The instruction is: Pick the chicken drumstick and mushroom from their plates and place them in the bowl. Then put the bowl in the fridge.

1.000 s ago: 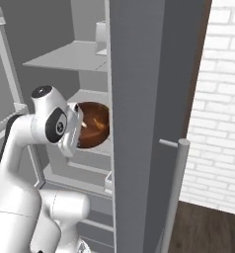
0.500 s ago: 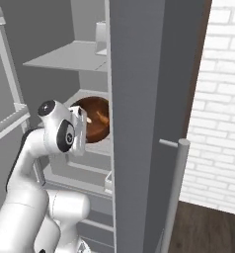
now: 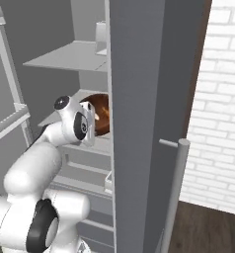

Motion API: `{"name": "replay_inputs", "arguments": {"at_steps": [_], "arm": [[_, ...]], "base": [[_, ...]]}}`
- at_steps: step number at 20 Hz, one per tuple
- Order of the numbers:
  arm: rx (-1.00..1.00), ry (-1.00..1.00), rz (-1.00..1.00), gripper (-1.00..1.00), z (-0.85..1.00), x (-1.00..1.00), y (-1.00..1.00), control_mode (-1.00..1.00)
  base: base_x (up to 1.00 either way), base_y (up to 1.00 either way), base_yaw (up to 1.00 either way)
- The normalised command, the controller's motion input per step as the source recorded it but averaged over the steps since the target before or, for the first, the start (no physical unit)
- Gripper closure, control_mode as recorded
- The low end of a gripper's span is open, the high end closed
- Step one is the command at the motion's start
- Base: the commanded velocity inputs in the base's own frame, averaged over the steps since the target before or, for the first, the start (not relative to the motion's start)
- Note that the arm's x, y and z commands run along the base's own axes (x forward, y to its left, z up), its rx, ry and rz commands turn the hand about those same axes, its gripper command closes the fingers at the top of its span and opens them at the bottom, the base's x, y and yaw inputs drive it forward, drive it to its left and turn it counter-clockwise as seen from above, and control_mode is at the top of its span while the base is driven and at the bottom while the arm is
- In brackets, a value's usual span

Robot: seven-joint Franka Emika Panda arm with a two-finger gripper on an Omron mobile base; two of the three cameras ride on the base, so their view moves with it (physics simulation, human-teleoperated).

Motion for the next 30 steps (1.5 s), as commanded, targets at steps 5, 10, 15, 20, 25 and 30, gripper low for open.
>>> {"name": "replay_inputs", "arguments": {"at_steps": [5, 10, 15, 20, 25, 30], "arm": [[-0.02, 0.02, 0.0, 1.0, -0.01, 0.74, 0.0, -1.0], [-0.07, 0.01, 0.0, 1.0, -0.18, 0.45, 0.0, -1.0], [-0.07, 0.0, 0.0, 1.0, -0.25, 0.29, 0.0, -1.0], [-0.02, 0.0, 0.0, 1.0, -0.12, 0.32, -0.09, -1.0], [0.0, 0.01, 0.0, 1.0, -0.16, 0.14, -0.12, -1.0], [-0.01, 0.0, 0.0, -1.0, -0.09, 0.01, -0.04, -1.0]], "base": [[0.0, 0.0, 0.0], [0.0, 0.0, 0.0], [0.0, 0.0, 0.0], [0.0, 0.0, 0.0], [0.0, 0.0, 0.0], [0.0, 0.0, 0.0]]}}
